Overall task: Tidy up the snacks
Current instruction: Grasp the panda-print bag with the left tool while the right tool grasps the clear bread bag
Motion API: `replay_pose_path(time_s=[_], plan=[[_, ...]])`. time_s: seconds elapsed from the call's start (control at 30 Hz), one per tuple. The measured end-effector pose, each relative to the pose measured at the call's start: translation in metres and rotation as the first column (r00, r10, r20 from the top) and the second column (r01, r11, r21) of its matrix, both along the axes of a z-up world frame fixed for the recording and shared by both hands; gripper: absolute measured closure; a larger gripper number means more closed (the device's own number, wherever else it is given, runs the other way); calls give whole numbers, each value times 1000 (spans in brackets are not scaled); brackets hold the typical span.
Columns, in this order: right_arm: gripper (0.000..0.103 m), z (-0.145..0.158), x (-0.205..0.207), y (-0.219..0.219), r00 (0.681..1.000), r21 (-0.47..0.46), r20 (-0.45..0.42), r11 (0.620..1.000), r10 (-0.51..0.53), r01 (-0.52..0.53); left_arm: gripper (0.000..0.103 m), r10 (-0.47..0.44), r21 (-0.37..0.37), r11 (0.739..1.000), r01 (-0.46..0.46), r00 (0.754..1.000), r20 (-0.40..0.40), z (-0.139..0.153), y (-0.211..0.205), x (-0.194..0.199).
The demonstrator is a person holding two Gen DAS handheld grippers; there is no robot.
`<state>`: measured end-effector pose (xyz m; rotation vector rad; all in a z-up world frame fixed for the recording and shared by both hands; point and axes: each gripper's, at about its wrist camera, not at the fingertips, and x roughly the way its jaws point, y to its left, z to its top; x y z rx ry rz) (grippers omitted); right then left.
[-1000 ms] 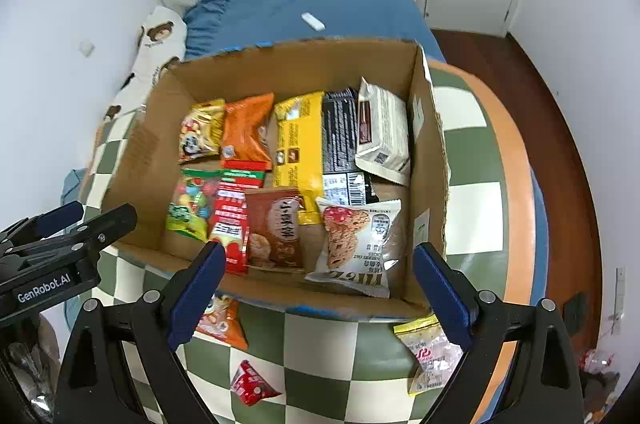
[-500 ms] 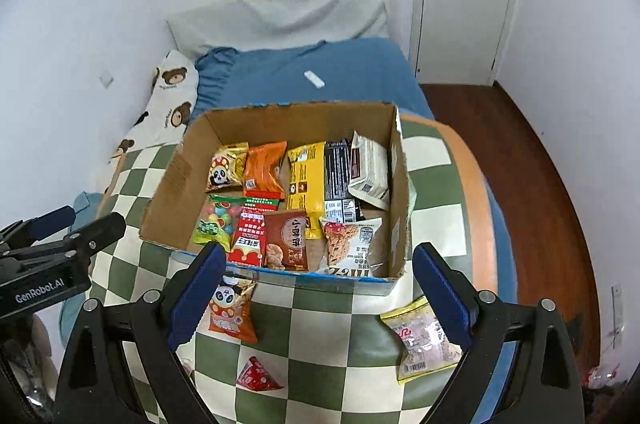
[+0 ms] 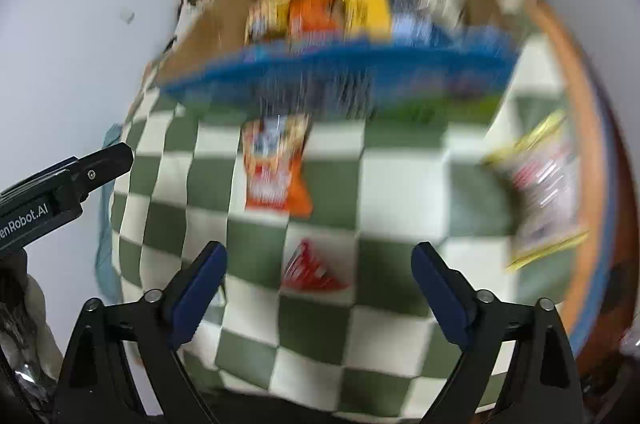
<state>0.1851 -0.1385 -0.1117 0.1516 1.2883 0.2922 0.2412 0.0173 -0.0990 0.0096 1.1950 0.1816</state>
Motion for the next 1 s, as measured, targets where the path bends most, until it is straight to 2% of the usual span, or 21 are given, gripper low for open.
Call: replay_pose_path(time_s=[0.07, 0.13, 0.27, 0.37, 0.43, 0.6, 0.77, 0.83, 0.87, 0.9, 0.93, 0.97, 1.0], plan=[[13, -25, -3, 1, 999, 6, -50, 1000, -17, 18, 11, 12, -14, 1000, -13, 998, -57, -21, 4, 4], [13, -32, -5, -8, 997, 0, -50, 999, -51, 51, 11, 12, -62, 998, -18, 995, -95, -37, 2, 11], [13, -15, 2, -38, 993, -60, 37, 992, -112, 114, 11, 4, -130, 991, -22, 990, -138, -54, -12, 28], [10, -1, 21, -71, 986, -189, 93, 970, -140, 156, 11, -15, -164, 986, -14, 985, -170, -69, -24, 46], [8, 0, 32, -91, 984, -243, 95, 955, -150, 169, 11, -36, -187, 982, -2, 979, -199, -78, -34, 58], [6, -22, 60, -123, 995, -320, 34, 942, -95, 101, 11, -82, -172, 984, 38, 964, -252, -107, -54, 79], [7, -54, 73, -132, 997, -309, -46, 950, -55, 38, 11, -122, -165, 983, 75, 948, -293, -130, -69, 85], [21, -65, 76, -131, 997, -317, -53, 948, -49, 29, 11, -125, -157, 984, 82, 950, -285, -133, -72, 88], [32, -70, 77, -130, 996, -315, -67, 949, -53, 29, 20, -124, -156, 984, 84, 954, -271, -132, -72, 89], [35, -74, 78, -131, 994, -300, -84, 953, -66, 38, 27, -122, -154, 984, 85, 959, -255, -130, -72, 89], [36, -75, 78, -131, 993, -280, -89, 959, -72, 45, 44, -120, -151, 985, 83, 959, -256, -130, -73, 89], [42, -75, 76, -130, 992, -253, -97, 966, -83, 56, 49, -121, -158, 984, 81, 957, -264, -129, -72, 87], [43, -76, 74, -129, 990, -240, -107, 969, -90, 62, 49, -121, -167, 983, 78, 956, -267, -129, -70, 84]])
